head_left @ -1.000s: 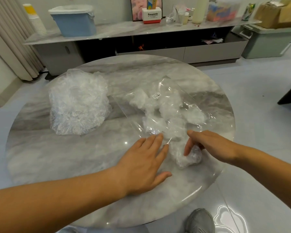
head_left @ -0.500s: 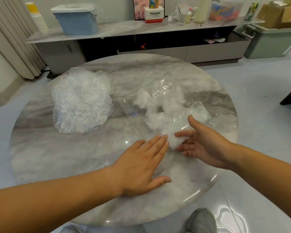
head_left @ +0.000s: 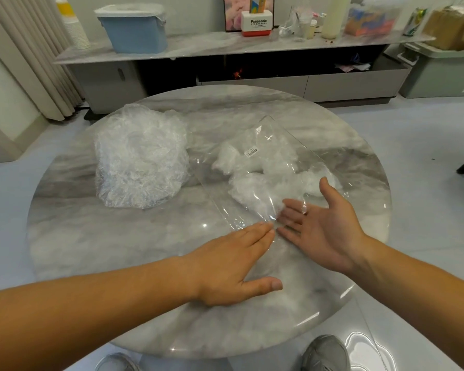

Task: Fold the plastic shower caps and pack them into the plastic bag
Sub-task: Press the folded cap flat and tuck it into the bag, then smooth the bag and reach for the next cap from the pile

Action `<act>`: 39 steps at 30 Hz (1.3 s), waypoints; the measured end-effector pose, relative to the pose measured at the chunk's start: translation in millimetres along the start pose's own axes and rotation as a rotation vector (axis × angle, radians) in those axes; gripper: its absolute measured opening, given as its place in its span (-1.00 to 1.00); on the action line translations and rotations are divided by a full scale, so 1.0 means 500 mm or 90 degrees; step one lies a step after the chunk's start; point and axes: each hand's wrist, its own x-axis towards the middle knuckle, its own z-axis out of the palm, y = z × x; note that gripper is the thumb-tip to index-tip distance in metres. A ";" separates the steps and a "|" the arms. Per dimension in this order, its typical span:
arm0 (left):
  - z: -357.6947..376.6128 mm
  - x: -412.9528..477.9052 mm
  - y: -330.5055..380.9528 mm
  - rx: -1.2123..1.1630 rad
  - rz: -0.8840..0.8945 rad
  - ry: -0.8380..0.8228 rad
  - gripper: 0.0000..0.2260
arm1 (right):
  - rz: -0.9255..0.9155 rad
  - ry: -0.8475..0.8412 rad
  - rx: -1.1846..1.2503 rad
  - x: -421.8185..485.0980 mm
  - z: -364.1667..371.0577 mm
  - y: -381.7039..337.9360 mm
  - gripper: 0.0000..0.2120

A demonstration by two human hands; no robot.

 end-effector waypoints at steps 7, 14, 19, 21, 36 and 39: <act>0.000 -0.003 0.000 -0.003 0.012 0.003 -0.21 | -0.011 -0.006 0.085 -0.003 0.007 0.001 -0.22; 0.018 0.000 -0.014 0.062 0.028 -0.001 -0.18 | -0.077 0.104 0.024 -0.048 -0.018 -0.002 -0.47; 0.025 0.001 -0.019 0.065 0.006 -0.020 -0.15 | -0.111 0.173 -0.061 -0.089 -0.016 0.011 -0.53; 0.023 -0.003 -0.019 0.053 -0.004 -0.024 -0.19 | -0.124 0.198 -0.120 -0.098 -0.014 0.015 -0.64; 0.010 -0.175 -0.262 -0.019 -0.389 0.152 -0.34 | -0.190 -0.226 -0.783 -0.027 0.195 0.109 -0.55; 0.037 -0.198 -0.279 0.018 -0.356 0.142 -0.09 | -0.265 -0.298 -0.956 -0.002 0.213 0.132 -0.44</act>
